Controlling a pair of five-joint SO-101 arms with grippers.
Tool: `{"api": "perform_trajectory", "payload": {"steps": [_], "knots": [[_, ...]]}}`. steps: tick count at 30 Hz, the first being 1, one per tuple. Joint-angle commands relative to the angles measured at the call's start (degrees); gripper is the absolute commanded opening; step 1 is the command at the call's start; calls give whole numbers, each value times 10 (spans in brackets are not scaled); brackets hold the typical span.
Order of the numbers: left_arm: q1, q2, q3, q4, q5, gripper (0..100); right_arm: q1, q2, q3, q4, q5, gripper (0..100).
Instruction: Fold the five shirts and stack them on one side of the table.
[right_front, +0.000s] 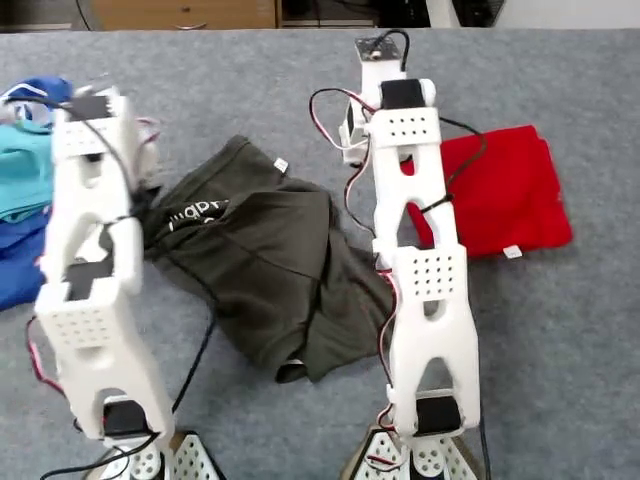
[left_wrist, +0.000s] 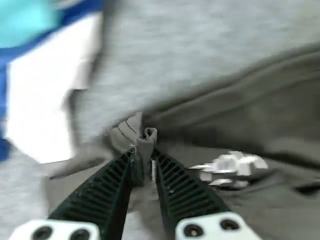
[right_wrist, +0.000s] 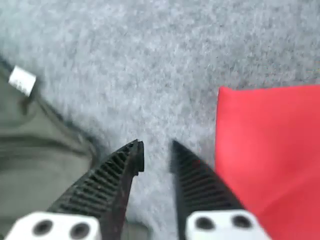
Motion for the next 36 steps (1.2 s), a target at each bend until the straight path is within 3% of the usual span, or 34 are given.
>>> {"api": "perform_trajectory", "payload": {"steps": [1,9,11,15,20,36], "knots": [[37,-33,-19,-48,55,19,-20,-18,-45,36,40,79],[42,-30,-4,-94,168,19,-15,-15,-29,28,39,85],[44,-22,42,-141,199,19,-15,-15,-25,14,35,85],[26,-17,150,-263,188,19,-15,-4,-21,-25,-19,85],[21,-35,210,-319,187,19,-50,57,-23,-59,-55,85],[23,-36,223,-347,171,19,-92,77,-87,36,-68,84]]}}
